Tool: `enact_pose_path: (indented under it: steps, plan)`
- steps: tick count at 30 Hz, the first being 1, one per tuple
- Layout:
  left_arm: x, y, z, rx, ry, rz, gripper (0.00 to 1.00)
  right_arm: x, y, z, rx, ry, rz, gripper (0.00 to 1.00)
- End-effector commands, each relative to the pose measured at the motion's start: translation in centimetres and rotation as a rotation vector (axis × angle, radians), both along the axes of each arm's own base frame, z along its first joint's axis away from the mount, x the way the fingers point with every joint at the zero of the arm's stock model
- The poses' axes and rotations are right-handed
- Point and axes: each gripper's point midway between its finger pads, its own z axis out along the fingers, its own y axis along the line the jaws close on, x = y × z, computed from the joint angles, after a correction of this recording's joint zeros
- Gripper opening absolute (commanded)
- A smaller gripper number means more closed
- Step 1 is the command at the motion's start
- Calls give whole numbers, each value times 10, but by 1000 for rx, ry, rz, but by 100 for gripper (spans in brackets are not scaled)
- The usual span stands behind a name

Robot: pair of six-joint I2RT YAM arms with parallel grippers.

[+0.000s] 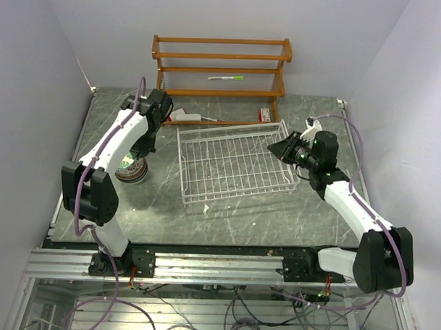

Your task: Unload the bowls from the dish rack

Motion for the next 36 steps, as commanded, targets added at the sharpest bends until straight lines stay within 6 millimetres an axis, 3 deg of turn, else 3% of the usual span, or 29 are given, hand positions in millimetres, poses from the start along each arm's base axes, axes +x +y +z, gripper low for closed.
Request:
enact_pose_path:
  steps: [1,24,32,36]
  plan:
    - [6,2,-6,13,1,-18,7,2,-2,-8,-7,-4,-6,14]
    - [1,-4,-37,-22,55,-38,7,1,-4,-12,-19,2,-10,14]
    - [2,-4,-39,-16,63,-37,7,2,-5,-14,-25,4,-13,14]
    - [2,-3,-38,-9,60,-31,12,2,-5,-14,-24,5,-12,14]
